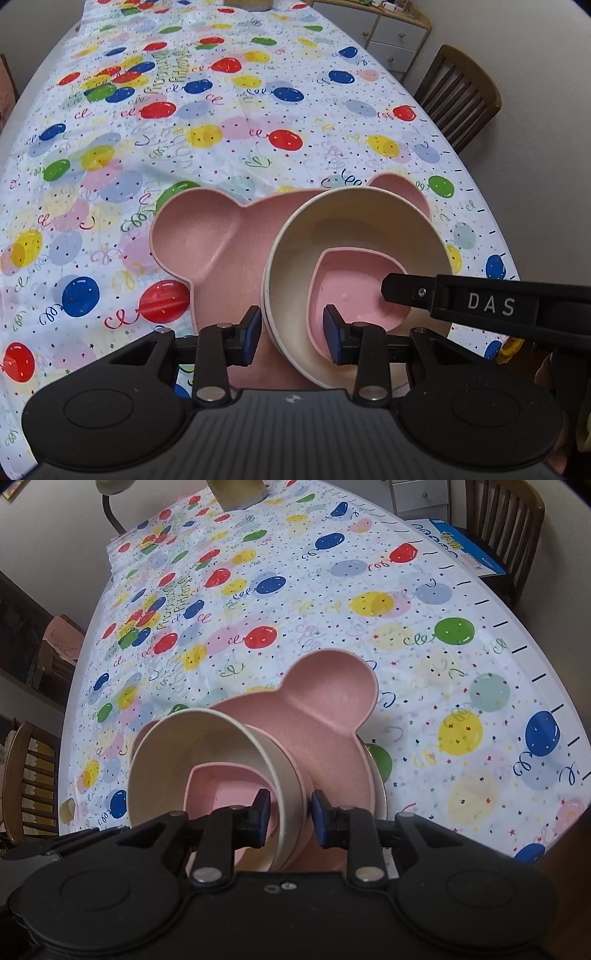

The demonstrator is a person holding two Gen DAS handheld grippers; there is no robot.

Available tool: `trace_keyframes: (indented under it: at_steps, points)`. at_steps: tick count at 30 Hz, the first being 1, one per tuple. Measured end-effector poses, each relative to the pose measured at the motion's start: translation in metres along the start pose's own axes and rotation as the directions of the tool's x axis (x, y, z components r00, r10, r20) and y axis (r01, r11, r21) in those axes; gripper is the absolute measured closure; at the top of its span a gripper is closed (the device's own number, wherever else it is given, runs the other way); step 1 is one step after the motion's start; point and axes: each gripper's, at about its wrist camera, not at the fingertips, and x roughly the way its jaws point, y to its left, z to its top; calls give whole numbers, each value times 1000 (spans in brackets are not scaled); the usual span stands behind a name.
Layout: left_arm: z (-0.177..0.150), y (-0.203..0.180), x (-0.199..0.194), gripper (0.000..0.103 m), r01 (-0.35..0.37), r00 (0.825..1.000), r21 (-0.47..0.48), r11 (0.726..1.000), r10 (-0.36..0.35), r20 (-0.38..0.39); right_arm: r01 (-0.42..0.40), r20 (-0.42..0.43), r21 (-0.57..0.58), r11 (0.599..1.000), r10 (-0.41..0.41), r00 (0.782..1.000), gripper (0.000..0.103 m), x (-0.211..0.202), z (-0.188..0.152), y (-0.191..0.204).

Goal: Organize plates and bowls
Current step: 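Lower the bowl stack onto the bear plate and open both grippers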

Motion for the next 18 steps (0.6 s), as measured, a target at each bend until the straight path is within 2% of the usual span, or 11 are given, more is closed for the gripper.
trace_keyframes:
  at_steps: [8,15,18]
  points:
    - [-8,5,-20,67,6,999,26,1000,-7,36,3,61,-12,1000,-2,998,71,-19,-3,3]
    - [-19,13,-45,53,10,996,54,998,-15,86,-9,109,-49,999,15,994,68,-41,-15,9]
    - [-25,17,-56,50,12,994,67,998,-19,108,-18,133,-72,997,28,991,64,-52,-23,13]
